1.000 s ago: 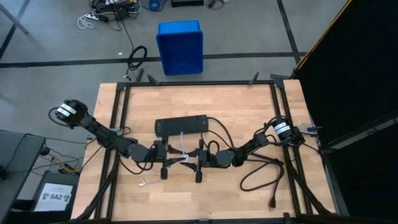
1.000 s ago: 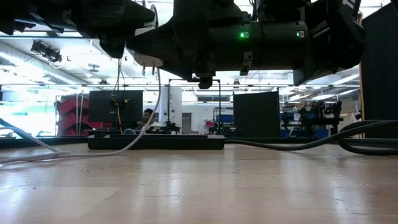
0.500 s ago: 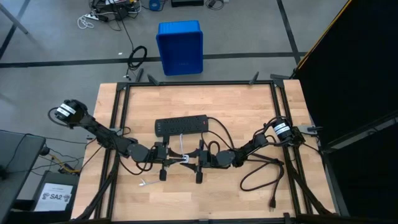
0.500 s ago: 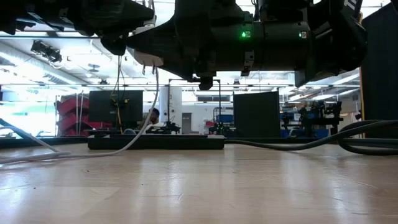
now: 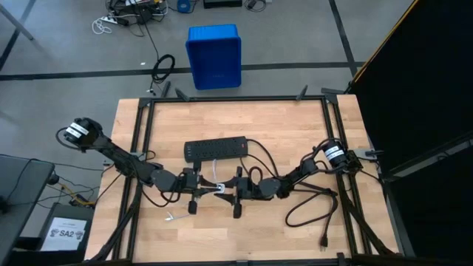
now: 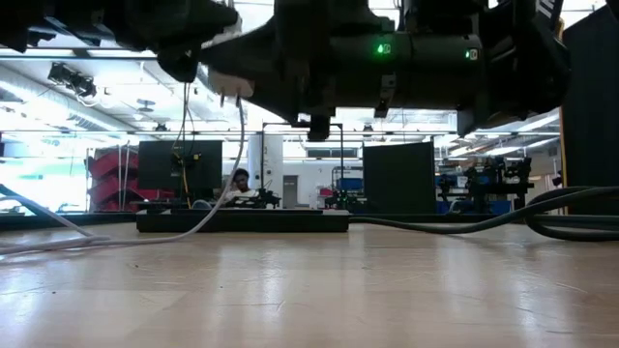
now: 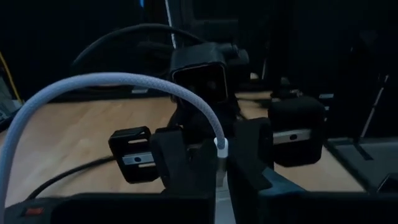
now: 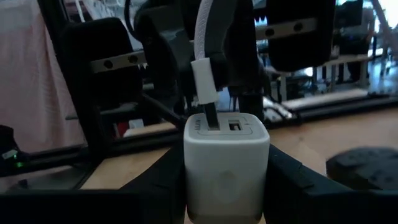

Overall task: Insert USB
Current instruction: Insert the charger cable into the charger adapter

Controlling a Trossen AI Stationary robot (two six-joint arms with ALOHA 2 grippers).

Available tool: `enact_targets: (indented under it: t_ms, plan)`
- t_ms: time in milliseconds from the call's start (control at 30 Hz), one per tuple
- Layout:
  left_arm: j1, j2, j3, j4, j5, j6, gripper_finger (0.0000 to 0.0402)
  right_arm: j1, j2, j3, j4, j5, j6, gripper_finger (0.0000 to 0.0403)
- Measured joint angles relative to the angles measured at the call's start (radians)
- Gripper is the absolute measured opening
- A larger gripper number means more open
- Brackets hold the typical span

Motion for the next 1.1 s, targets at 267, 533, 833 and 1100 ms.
enact_targets:
  t_ms: [267,533,833,1100]
  plan:
    - [0.027,-0.002,0.001,-0.057,0.043,-0.054,0.0,-0.032,0.0,0.0,-0.01,-0.101,0.081,0.0118]
    - [0.032,-0.002,0.001,-0.056,0.066,-0.059,0.0,-0.039,0.0,0.0,0.009,-0.142,0.089,0.0118]
    - [0.033,-0.001,0.001,-0.055,0.1,-0.072,0.0,-0.038,0.0,0.0,0.014,-0.157,0.088,0.0118]
    - [0.032,0.005,-0.006,-0.046,0.096,-0.047,0.0,-0.038,0.0,0.003,-0.079,-0.124,0.09,0.0118]
